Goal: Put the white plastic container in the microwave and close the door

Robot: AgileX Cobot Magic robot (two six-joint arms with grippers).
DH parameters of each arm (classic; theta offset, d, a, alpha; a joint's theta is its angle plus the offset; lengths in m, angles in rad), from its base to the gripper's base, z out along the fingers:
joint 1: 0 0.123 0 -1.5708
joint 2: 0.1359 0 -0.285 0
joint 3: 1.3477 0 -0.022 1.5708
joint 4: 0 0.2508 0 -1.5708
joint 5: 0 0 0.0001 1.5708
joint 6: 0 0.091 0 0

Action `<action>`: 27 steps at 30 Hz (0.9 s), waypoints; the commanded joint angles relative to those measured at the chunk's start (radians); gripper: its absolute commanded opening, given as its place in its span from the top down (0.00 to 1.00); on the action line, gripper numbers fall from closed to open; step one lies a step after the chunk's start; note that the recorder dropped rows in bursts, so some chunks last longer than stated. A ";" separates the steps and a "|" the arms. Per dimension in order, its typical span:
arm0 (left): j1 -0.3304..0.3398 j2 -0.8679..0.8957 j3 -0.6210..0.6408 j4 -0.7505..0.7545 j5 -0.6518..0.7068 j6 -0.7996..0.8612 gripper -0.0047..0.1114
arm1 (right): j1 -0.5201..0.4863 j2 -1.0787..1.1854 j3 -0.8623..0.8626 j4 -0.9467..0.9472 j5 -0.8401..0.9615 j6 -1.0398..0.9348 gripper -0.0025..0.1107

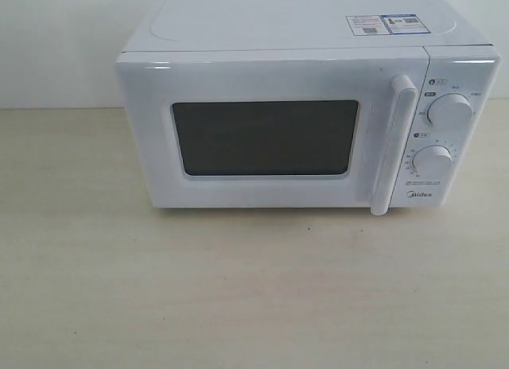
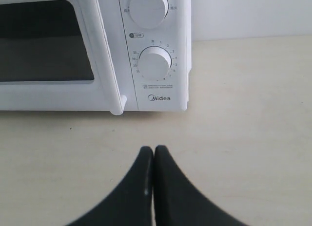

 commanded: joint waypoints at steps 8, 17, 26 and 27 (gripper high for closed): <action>0.018 -0.270 0.211 -0.072 -0.110 -0.370 0.93 | 0.000 -0.004 -0.001 0.009 0.001 -0.002 0.98; 0.018 -0.345 0.218 0.051 0.062 -0.503 0.93 | 0.000 -0.004 -0.001 0.009 0.001 -0.002 0.98; 0.051 -0.366 0.456 0.785 0.046 -1.019 0.93 | 0.000 -0.004 -0.001 0.009 0.001 -0.002 0.98; 0.052 -0.366 0.482 0.831 0.020 -1.014 0.93 | 0.000 -0.004 -0.001 0.009 0.001 -0.002 0.98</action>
